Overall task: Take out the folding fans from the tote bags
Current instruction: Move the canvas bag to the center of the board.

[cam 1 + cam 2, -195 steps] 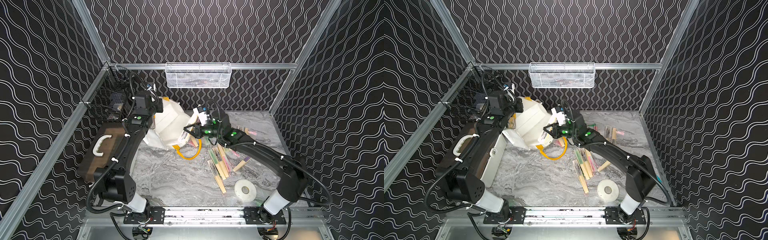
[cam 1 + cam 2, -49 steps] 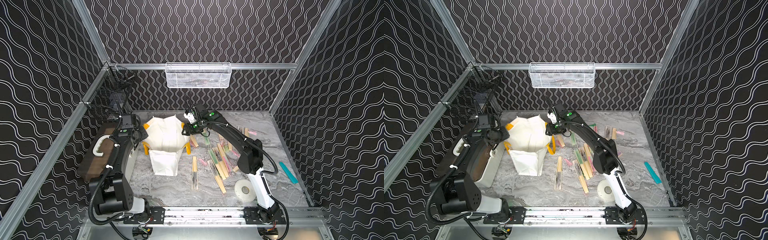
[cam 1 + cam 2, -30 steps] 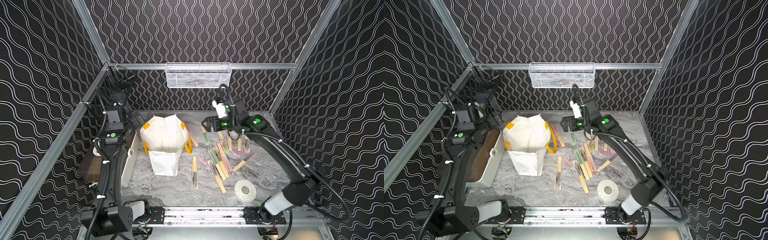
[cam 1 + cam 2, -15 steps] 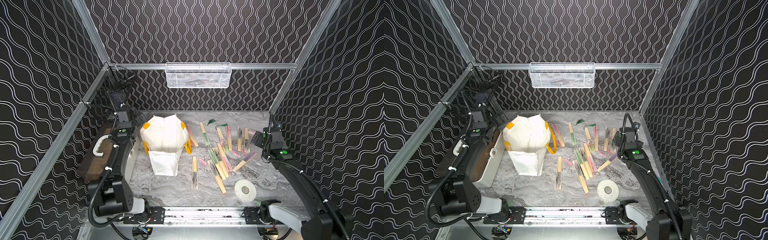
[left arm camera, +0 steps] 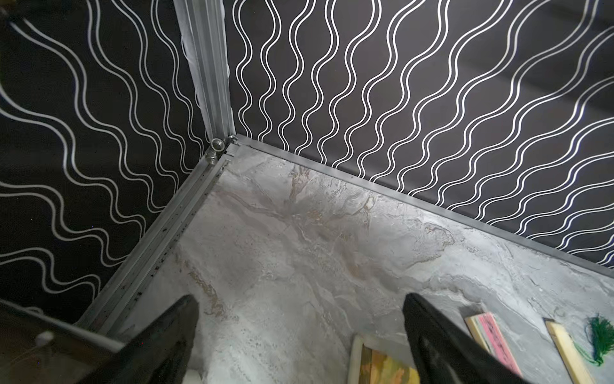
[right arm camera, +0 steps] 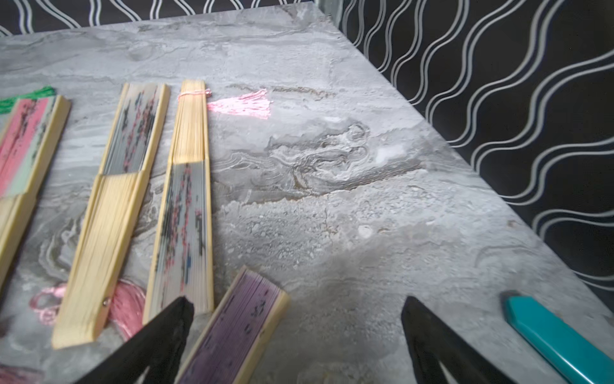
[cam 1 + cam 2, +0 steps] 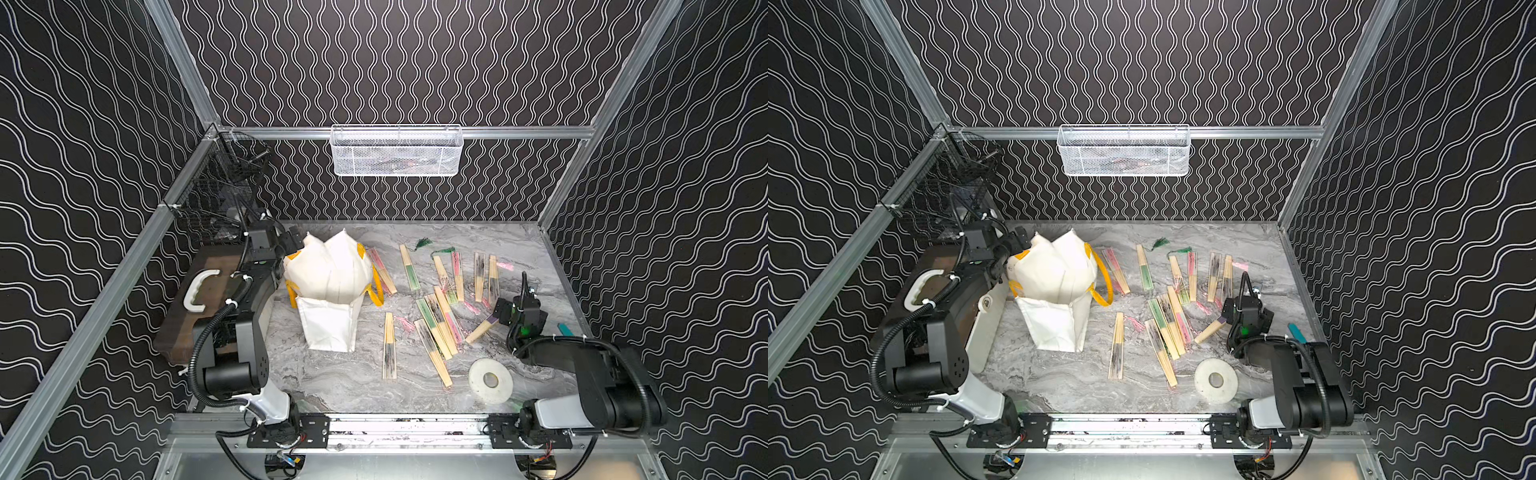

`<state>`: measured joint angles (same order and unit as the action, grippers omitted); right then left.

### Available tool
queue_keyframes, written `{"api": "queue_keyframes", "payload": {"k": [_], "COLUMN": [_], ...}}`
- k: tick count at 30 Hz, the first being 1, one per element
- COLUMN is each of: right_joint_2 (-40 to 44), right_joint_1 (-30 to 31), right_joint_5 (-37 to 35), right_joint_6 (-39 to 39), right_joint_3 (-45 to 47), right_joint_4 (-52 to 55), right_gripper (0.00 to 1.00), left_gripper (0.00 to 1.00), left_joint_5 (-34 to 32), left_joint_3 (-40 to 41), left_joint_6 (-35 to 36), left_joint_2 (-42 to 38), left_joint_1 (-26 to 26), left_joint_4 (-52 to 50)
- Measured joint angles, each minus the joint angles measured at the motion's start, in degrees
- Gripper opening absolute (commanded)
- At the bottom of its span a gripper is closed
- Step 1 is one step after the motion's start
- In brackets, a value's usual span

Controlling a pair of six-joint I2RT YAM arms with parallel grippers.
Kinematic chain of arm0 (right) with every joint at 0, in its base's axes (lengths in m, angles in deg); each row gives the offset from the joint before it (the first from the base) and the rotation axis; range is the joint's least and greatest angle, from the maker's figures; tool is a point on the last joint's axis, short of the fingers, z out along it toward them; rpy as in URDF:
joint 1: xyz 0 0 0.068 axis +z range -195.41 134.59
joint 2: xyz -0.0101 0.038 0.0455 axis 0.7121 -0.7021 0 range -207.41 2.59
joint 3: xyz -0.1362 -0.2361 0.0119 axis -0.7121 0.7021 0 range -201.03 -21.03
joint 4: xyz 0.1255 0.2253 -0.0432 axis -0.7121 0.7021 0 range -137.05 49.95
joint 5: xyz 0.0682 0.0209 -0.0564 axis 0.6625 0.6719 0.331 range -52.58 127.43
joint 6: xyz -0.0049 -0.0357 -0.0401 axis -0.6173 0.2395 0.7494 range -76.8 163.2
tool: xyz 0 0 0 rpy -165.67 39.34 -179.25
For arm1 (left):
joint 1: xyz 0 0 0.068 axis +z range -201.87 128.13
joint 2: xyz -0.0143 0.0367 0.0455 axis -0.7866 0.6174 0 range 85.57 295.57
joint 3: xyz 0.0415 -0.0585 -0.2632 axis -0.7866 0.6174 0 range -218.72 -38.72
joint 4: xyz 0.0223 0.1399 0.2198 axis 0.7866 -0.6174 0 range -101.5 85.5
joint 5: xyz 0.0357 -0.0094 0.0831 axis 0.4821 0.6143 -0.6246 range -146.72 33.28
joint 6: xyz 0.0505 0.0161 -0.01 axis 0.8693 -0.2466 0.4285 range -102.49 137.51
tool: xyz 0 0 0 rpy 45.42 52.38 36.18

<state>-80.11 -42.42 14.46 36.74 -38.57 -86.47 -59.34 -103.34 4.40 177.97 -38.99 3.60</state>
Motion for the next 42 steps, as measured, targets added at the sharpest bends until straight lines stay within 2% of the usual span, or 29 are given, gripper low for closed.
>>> {"api": "queue_keyframes", "payload": {"k": [4,7,9,12,19,25,29,34,39,42], "right_joint_2": [-6.8,-12.1,-12.5,-12.7,-13.0,-13.0,-13.0,-13.0,-13.0,-13.0], "right_joint_1": [-1.7,-2.2,-3.0,-4.0,-3.9,-4.0,-4.0,-4.0,-4.0,-4.0], "right_joint_5": [5.3,8.7,11.6,11.6,12.8,12.8,12.8,12.8,12.8,12.8], "right_joint_6": [0.5,1.2,1.4,1.1,1.1,1.1,1.1,1.1,1.1,1.1], "right_joint_3": [-0.3,-2.9,-4.3,-5.1,-5.0,-5.0,-5.0,-5.0,-5.0,-5.0], "right_joint_4": [-11.7,-13.2,-13.4,-14.5,-14.7,-14.8,-14.9,-14.9,-14.9,-14.9], "right_gripper": [1.0,1.0,1.0,1.0,1.0,1.0,1.0,1.0,1.0,1.0], "left_gripper": [1.0,0.99,0.99,0.99,0.99,0.99,0.99,0.99,0.99,0.89], "left_joint_5": [0.3,0.9,1.4,2.8,7.1,8.5,11.9,17.4,19.8,18.8], "left_joint_3": [0.8,1.0,1.4,2.8,13.0,17.8,20.6,21.8,20.0,16.2], "left_joint_6": [0.9,1.0,1.0,0.7,-4.7,-7.2,-10.6,-16.1,-20.0,-19.8], "left_joint_2": [0.2,0.4,0.5,0.5,-0.2,0.2,2.2,2.4,-0.6,-3.5], "left_joint_1": [0.0,0.0,0.1,0.2,0.3,0.4,0.4,0.3,0.2,0.2], "left_joint_4": [2.6,3.6,4.4,6.4,17.0,24.0,28.0,31.6,31.2,27.4]}}
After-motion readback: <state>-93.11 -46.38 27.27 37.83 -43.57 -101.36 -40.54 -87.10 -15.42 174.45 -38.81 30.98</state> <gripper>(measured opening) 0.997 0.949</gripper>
